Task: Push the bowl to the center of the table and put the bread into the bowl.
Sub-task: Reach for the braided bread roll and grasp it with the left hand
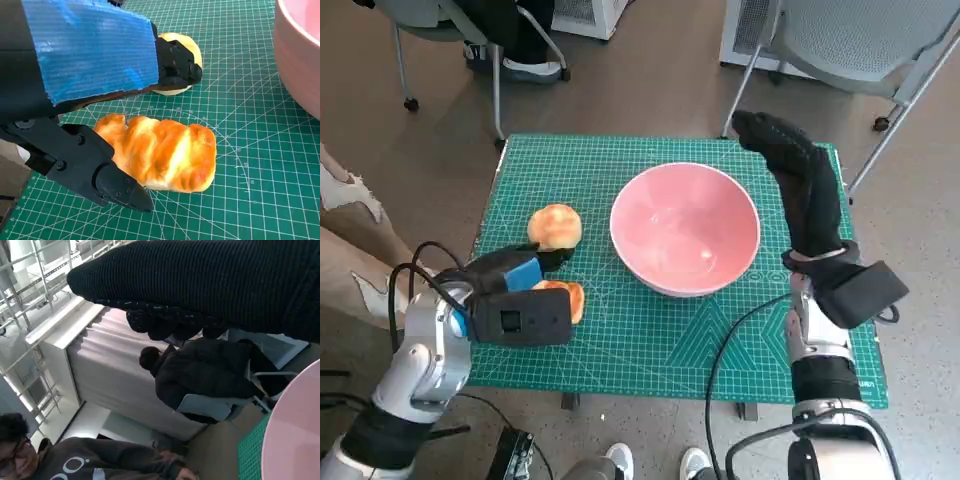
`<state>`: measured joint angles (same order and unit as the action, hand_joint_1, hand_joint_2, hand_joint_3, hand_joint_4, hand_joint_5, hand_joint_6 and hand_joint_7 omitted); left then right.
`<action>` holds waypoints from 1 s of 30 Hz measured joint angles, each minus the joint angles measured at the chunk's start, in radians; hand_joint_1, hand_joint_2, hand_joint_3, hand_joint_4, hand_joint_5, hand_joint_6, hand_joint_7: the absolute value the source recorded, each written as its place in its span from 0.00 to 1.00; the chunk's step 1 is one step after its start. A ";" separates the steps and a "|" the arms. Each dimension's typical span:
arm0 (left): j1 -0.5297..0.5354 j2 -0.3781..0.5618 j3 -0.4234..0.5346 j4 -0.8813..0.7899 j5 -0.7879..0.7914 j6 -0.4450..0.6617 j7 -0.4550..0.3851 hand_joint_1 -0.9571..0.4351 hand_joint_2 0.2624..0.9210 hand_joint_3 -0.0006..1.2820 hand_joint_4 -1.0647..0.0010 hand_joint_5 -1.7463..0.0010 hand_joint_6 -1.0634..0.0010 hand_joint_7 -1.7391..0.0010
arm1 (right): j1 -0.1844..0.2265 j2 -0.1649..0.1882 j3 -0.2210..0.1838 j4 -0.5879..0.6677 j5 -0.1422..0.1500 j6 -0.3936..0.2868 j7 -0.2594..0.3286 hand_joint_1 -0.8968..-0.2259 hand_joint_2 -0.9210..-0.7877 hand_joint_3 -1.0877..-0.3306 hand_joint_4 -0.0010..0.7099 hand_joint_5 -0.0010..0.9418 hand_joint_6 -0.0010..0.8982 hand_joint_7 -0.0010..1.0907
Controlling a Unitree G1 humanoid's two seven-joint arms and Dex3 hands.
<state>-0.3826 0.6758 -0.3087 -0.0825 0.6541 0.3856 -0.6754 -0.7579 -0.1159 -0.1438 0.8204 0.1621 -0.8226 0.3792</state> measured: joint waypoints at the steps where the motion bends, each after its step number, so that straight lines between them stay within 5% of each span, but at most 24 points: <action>1: 0.000 0.000 0.000 0.000 0.001 0.000 0.000 0.44 0.64 0.00 0.85 1.00 0.71 0.99 | 0.000 0.000 -0.001 0.001 0.001 0.000 0.001 0.34 0.00 0.33 0.25 0.00 0.18 0.17; 30: 0.011 -0.031 -0.046 0.068 0.019 -0.013 0.037 0.46 0.66 0.00 0.76 0.99 0.66 0.99 | 0.000 0.000 -0.005 0.006 0.032 0.006 0.029 0.34 0.00 0.33 0.24 0.00 0.16 0.20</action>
<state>-0.3711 0.6448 -0.3552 -0.0144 0.6728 0.3723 -0.6382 -0.7579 -0.1156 -0.1486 0.8261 0.1945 -0.8164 0.4081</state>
